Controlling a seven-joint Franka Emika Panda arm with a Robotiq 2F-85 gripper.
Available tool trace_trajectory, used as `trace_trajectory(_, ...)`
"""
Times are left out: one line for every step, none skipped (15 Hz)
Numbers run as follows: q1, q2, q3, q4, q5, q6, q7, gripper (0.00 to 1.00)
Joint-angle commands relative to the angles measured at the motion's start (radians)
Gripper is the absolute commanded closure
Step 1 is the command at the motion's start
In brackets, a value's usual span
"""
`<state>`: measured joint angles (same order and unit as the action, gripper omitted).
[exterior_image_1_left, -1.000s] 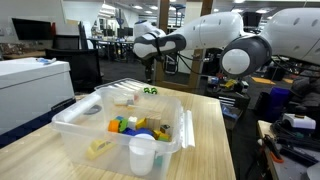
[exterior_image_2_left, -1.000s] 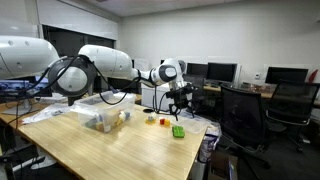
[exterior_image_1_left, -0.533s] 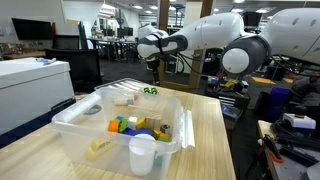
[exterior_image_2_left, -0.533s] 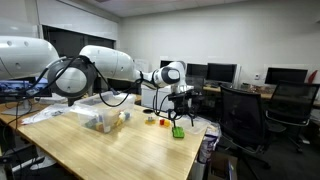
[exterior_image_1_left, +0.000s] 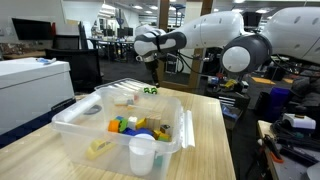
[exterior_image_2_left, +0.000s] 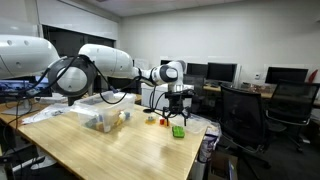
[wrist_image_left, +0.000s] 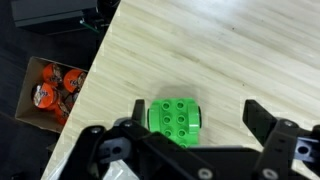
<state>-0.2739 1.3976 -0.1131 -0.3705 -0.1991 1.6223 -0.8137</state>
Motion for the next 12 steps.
trace_trajectory(0.008, 0.004, 0.01, -0.01, 0.022, 0.038, 0.007, 0.0)
trace_trajectory(0.01, 0.01, 0.013, -0.01, 0.024, 0.049, 0.009, 0.0)
trace_trajectory(0.008, 0.019, 0.013, -0.007, 0.025, 0.07, 0.014, 0.0)
trace_trajectory(0.005, 0.03, 0.01, -0.006, 0.023, 0.094, 0.011, 0.0)
trace_trajectory(0.004, 0.033, 0.009, -0.006, 0.022, 0.102, 0.011, 0.0)
trace_trajectory(0.001, 0.04, 0.006, -0.006, 0.021, 0.117, 0.014, 0.0)
trace_trajectory(-0.003, 0.044, 0.004, -0.007, 0.02, 0.127, 0.014, 0.0)
trace_trajectory(-0.007, 0.048, 0.004, -0.007, 0.021, 0.135, 0.017, 0.0)
trace_trajectory(-0.013, 0.054, 0.002, -0.009, 0.02, 0.144, 0.019, 0.0)
trace_trajectory(-0.016, 0.056, 0.001, -0.009, 0.019, 0.145, 0.019, 0.0)
trace_trajectory(-0.018, 0.057, 0.0, -0.011, 0.019, 0.143, 0.02, 0.0)
trace_trajectory(-0.02, 0.059, 0.0, -0.011, 0.019, 0.143, 0.02, 0.0)
